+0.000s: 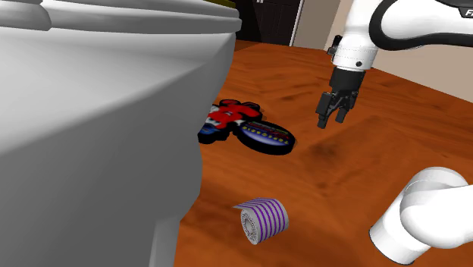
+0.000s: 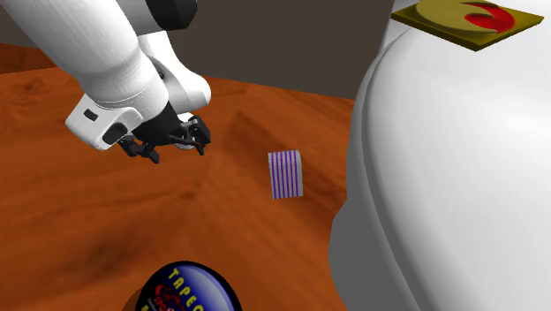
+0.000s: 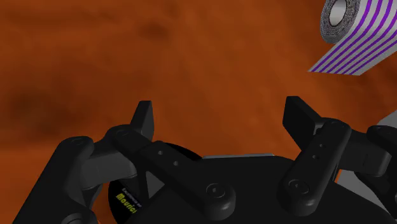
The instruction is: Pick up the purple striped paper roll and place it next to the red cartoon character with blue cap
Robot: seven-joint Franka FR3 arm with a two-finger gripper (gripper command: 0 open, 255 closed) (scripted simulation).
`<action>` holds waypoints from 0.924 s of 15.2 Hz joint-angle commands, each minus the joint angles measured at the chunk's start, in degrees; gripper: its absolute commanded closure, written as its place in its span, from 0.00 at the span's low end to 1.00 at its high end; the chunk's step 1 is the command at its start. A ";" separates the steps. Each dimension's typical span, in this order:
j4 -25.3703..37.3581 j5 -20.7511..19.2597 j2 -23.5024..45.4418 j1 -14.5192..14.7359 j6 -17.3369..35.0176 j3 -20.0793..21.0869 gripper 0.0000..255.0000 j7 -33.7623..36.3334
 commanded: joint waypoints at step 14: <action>23.33 -14.50 33.00 5.74 -7.64 26.40 0.00 13.64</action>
